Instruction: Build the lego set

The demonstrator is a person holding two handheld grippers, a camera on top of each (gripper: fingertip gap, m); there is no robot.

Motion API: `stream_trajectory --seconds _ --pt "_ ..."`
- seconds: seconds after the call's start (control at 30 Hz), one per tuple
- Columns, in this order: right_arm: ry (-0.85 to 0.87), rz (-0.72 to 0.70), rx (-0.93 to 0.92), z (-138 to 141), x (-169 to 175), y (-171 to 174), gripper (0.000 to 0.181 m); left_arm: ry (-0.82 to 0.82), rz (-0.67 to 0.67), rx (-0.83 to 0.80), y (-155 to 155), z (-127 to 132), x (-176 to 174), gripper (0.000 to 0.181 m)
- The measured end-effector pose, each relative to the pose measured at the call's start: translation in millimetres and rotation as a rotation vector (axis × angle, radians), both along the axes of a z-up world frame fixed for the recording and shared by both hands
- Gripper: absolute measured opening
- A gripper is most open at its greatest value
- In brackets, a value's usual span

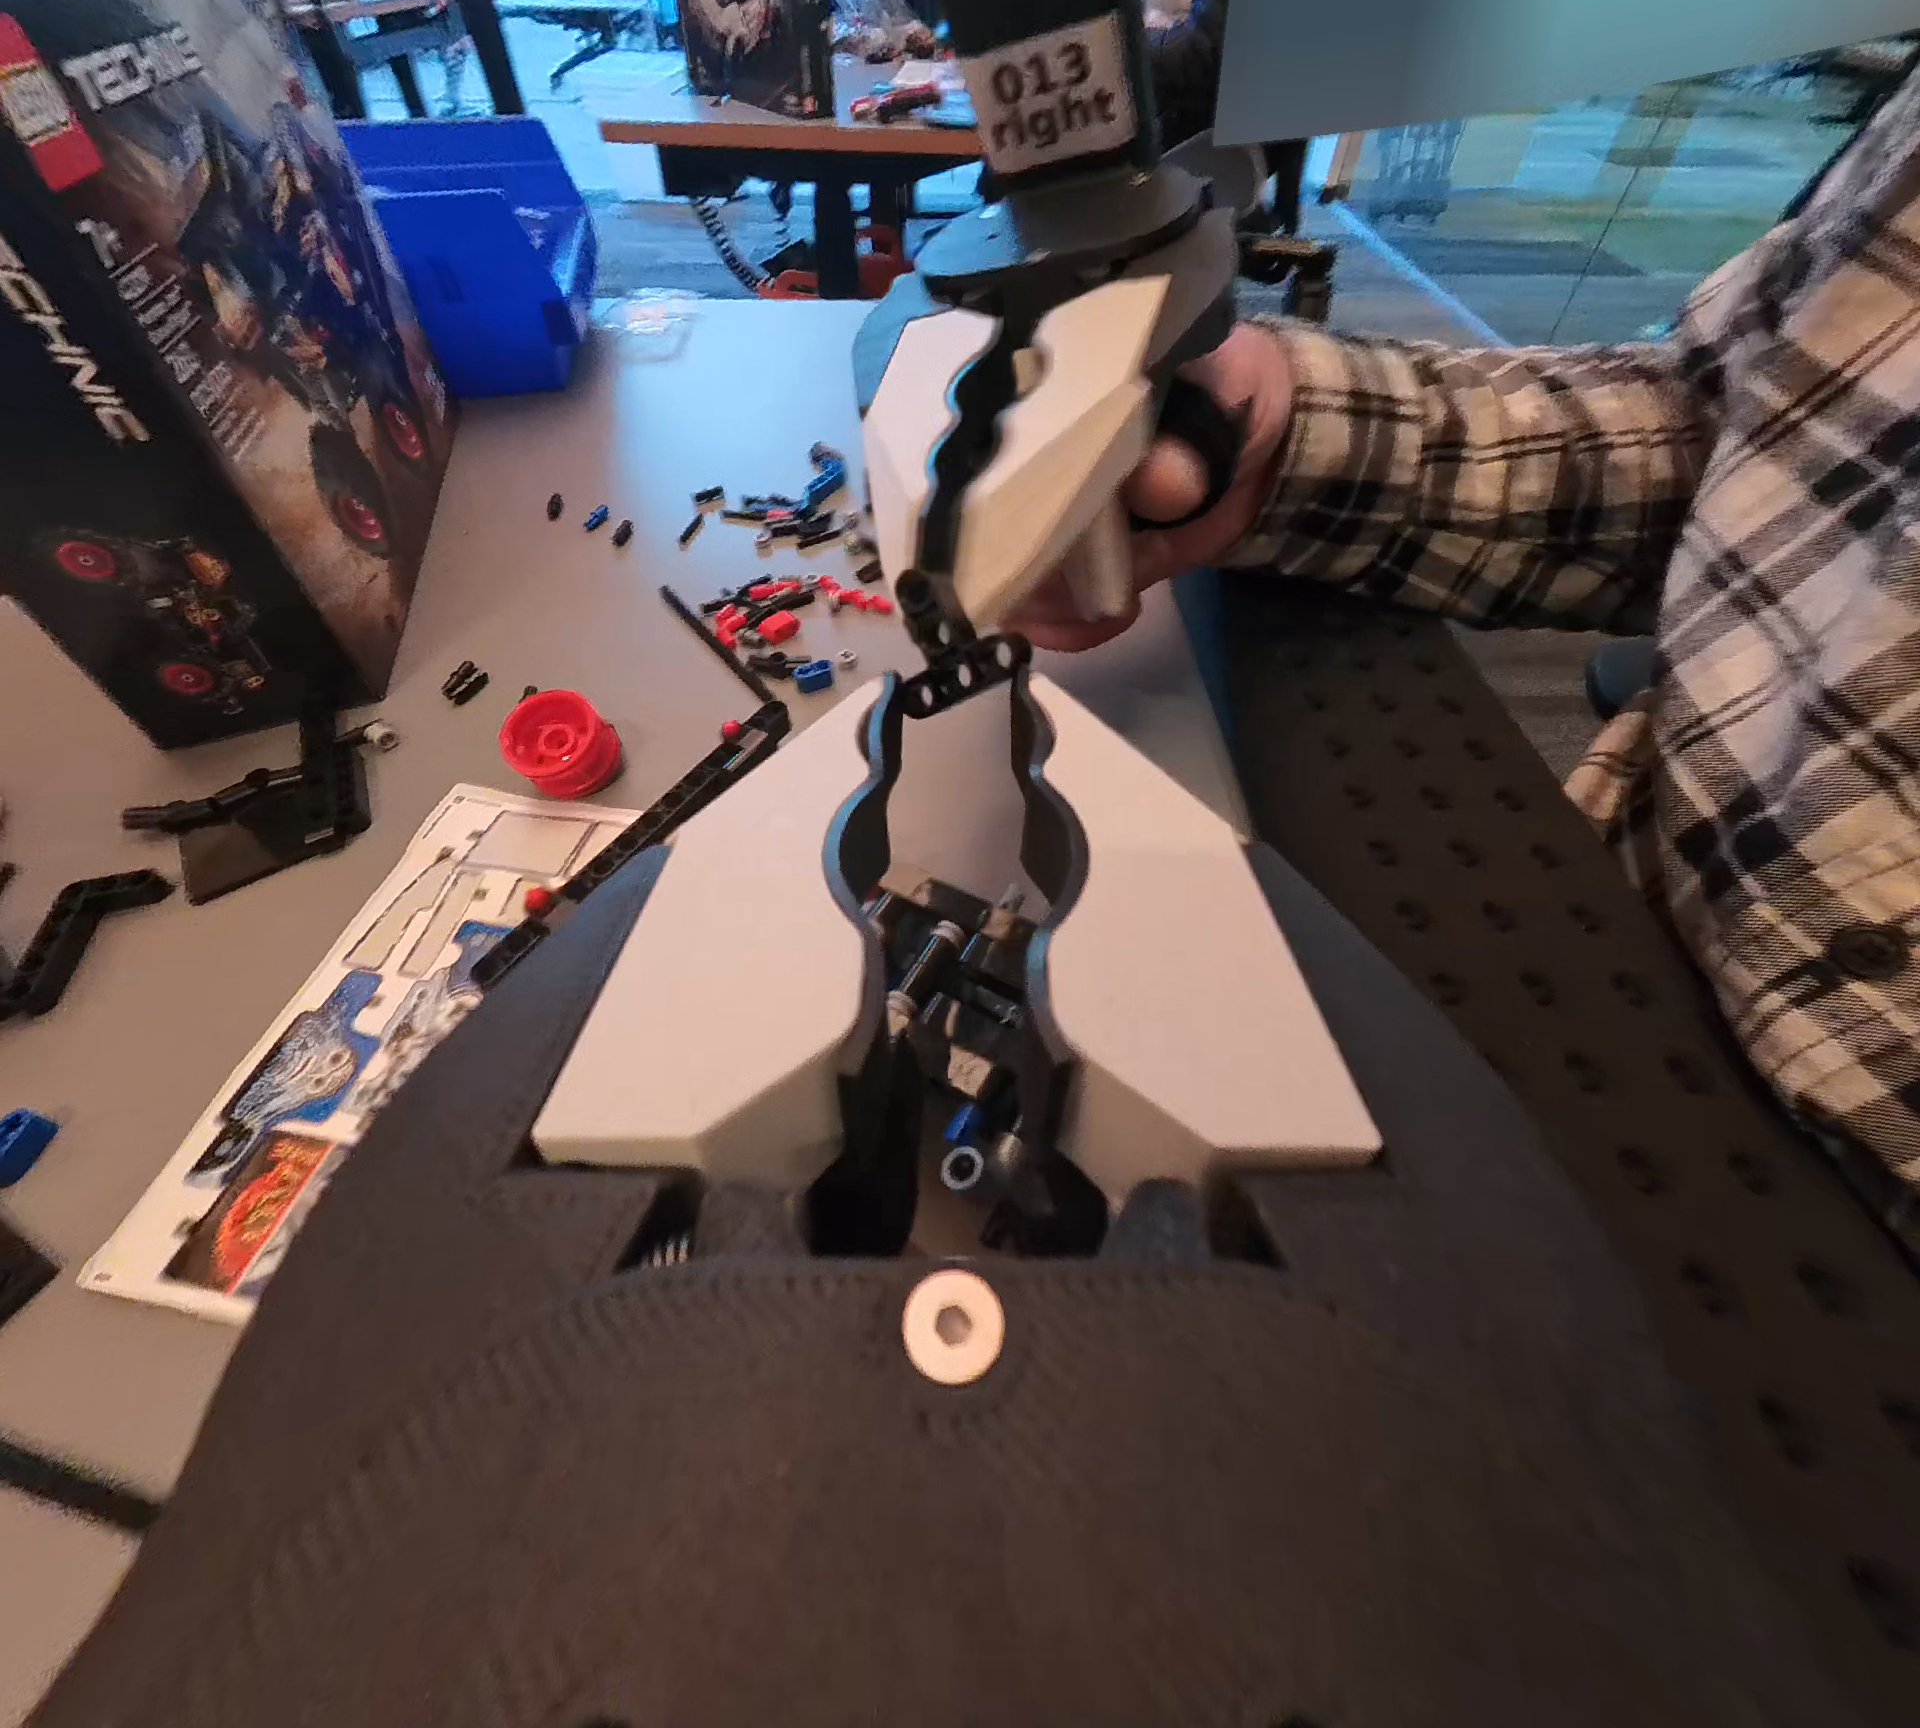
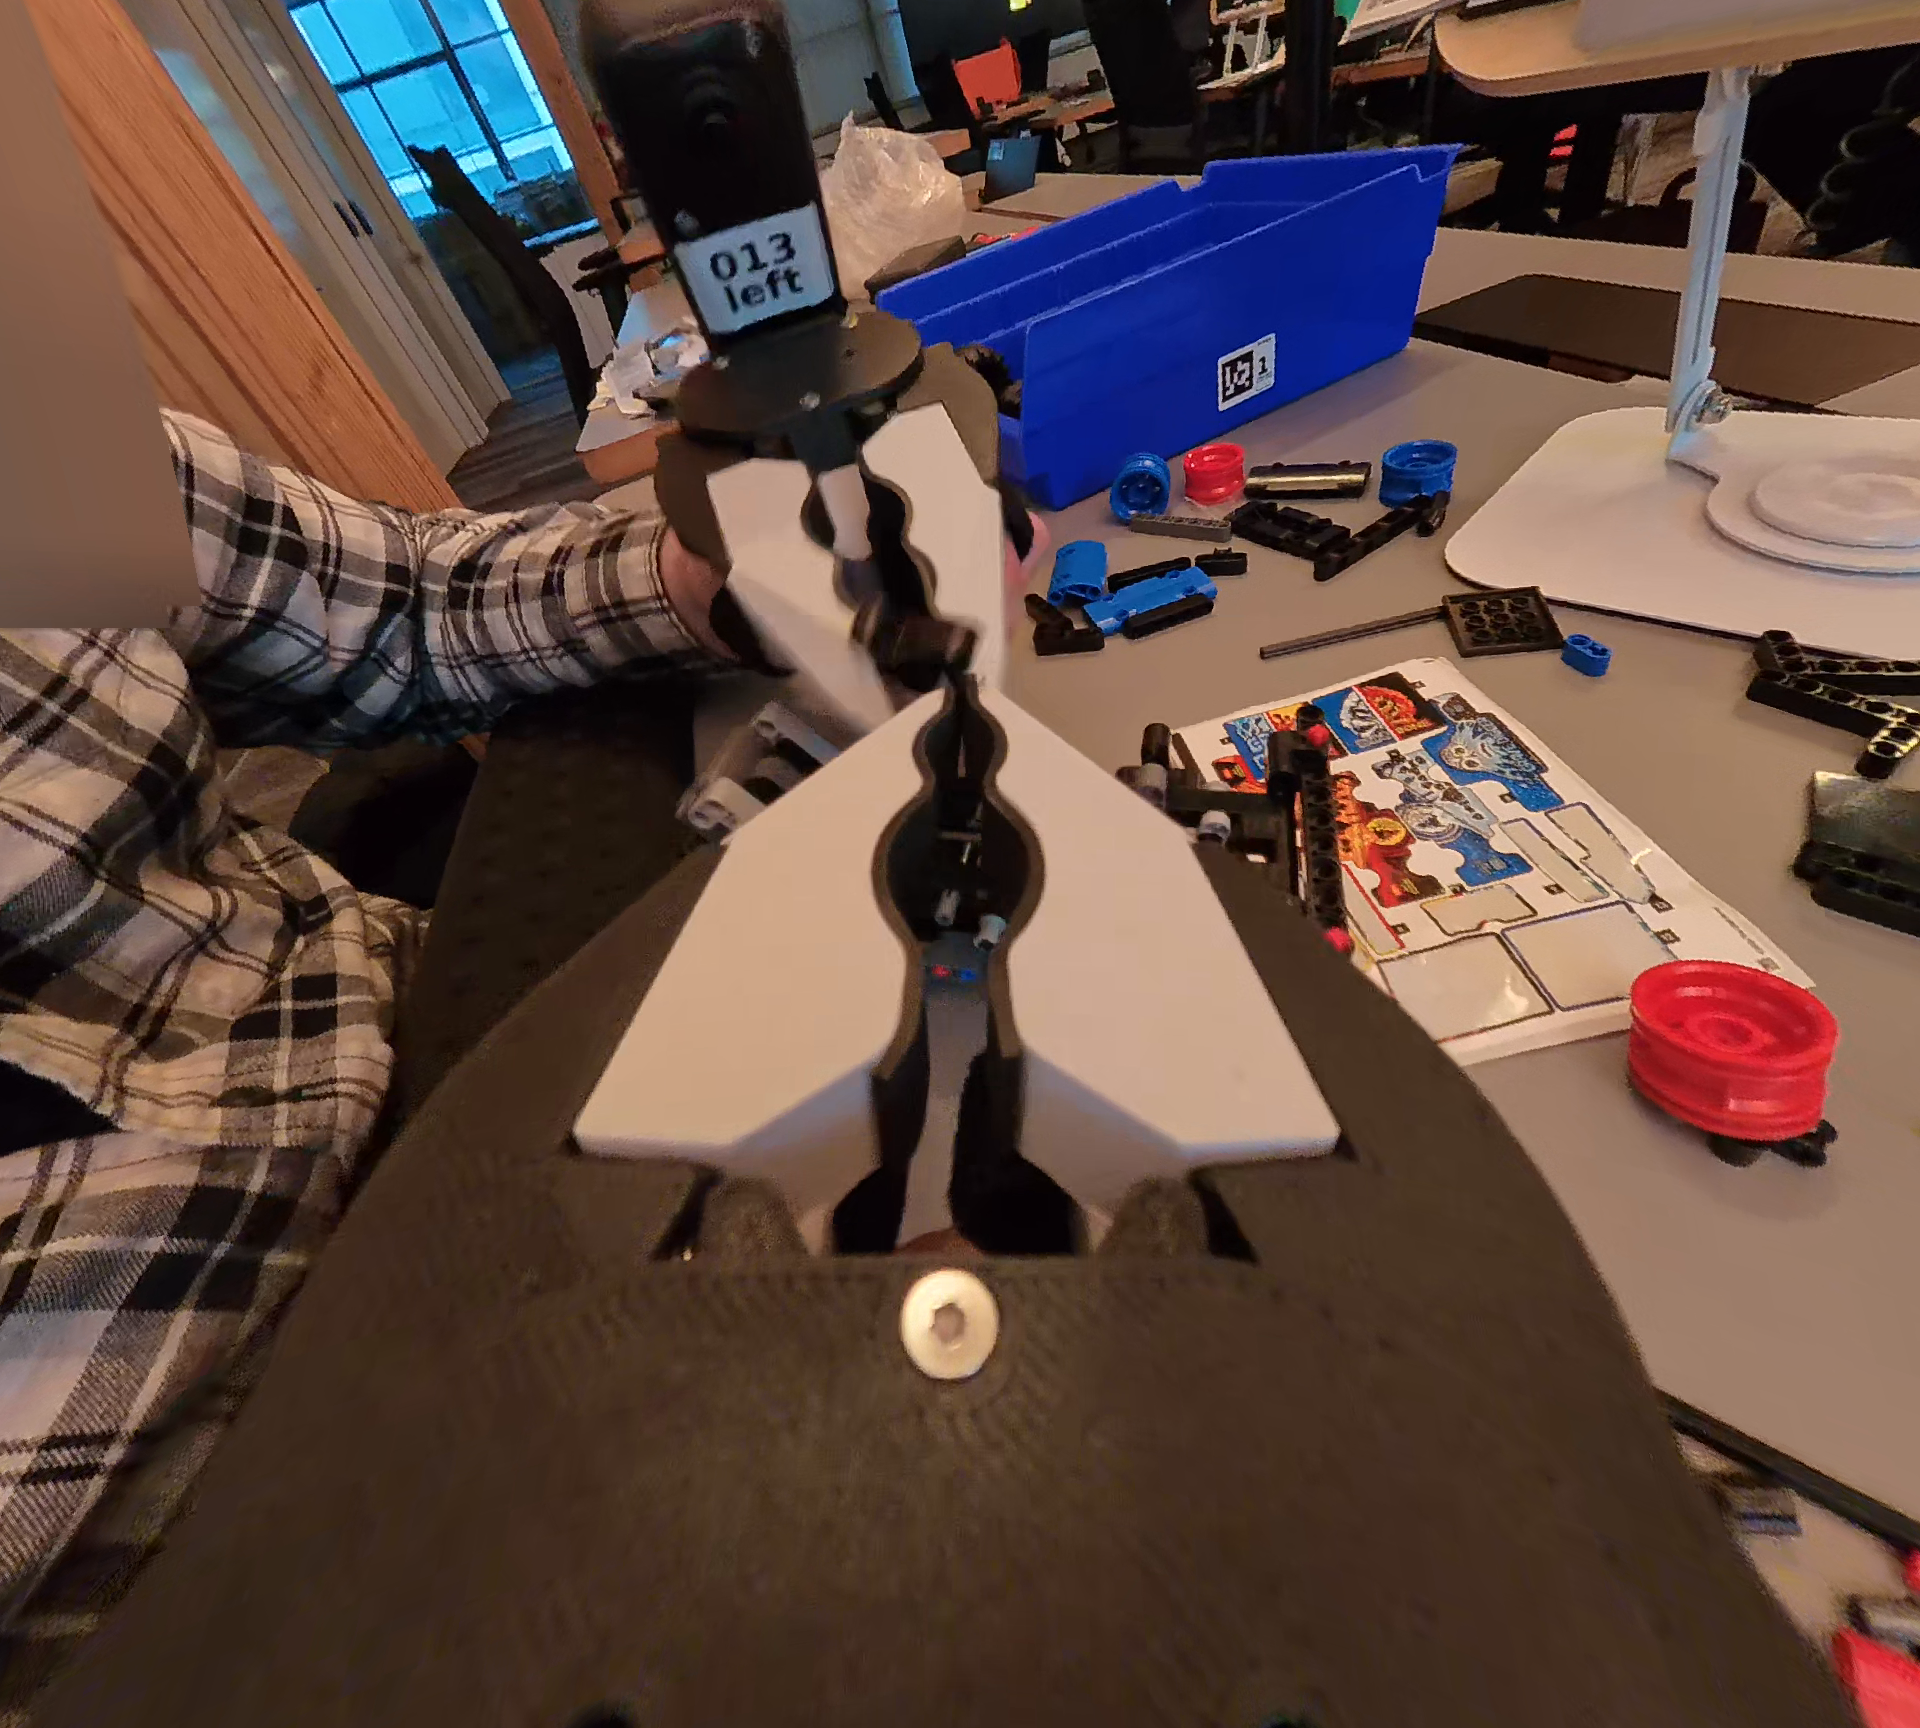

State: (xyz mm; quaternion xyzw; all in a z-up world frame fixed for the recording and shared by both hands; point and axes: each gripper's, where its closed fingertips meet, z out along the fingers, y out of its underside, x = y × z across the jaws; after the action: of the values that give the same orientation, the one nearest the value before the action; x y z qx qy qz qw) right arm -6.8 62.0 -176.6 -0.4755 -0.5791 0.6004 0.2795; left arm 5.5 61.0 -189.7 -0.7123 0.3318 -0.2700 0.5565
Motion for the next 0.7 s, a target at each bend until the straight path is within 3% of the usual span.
stream_trajectory --seconds 0.03,0.37,0.7 --pt "0.008 0.005 0.001 1 2 0 0.000 -0.029 0.001 0.001 0 4 -2 0.009" --pt "0.013 -0.020 0.018 3 4 4 0.000 -0.010 0.012 -0.010 0 0 -6 0.009" --pt "-0.005 -0.137 0.171 2 -9 1 0.029 0.016 0.076 -0.018 8 -4 -10 0.008"
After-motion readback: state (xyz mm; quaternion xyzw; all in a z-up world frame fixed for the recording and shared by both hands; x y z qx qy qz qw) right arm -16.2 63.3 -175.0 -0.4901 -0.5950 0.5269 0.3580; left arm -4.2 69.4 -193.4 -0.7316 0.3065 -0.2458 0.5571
